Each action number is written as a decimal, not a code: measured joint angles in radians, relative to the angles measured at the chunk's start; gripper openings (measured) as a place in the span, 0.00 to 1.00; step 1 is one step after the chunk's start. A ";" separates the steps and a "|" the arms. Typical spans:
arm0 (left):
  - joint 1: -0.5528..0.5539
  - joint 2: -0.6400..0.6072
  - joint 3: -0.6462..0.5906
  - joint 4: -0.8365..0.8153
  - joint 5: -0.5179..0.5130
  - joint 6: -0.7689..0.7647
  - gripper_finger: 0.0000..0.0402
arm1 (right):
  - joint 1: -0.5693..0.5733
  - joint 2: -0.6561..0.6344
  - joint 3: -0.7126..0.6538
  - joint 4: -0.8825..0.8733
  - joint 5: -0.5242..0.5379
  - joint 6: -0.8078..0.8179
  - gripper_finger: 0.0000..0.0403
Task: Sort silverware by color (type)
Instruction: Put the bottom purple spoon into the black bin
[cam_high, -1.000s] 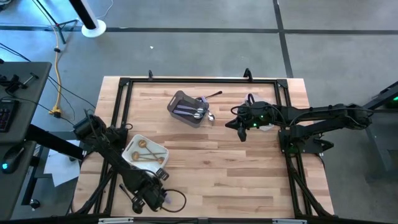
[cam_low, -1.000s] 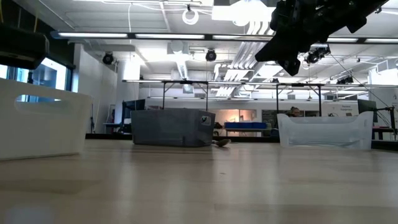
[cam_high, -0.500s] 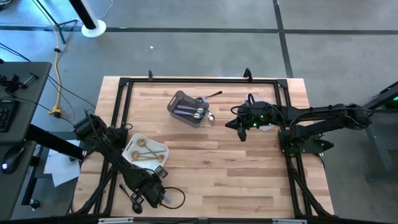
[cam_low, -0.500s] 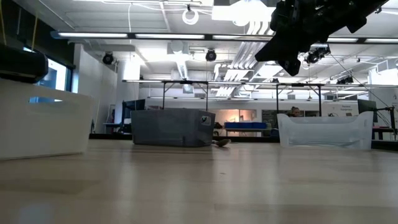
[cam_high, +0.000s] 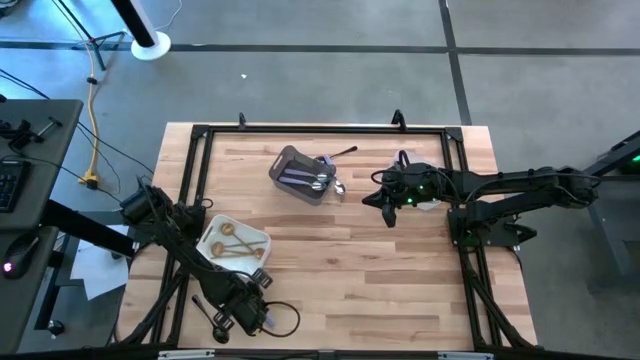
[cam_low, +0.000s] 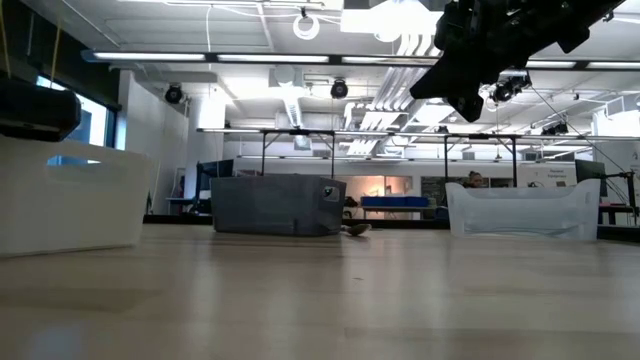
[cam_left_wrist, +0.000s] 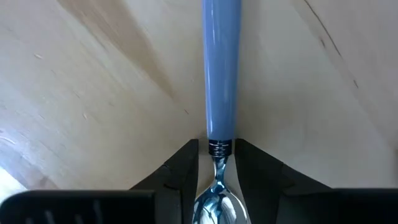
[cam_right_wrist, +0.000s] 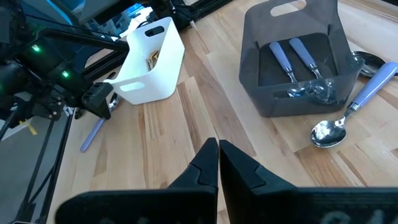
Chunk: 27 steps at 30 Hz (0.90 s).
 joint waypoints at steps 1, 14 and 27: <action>0.000 0.000 0.000 0.000 0.006 0.000 0.24 | 0.000 0.000 0.000 0.000 0.000 0.000 0.00; 0.007 0.000 0.000 -0.001 0.037 0.024 0.09 | 0.000 0.000 0.000 0.000 0.000 0.000 0.00; 0.007 0.000 0.030 -0.006 0.040 0.025 0.03 | 0.000 0.000 0.000 0.000 0.000 0.000 0.00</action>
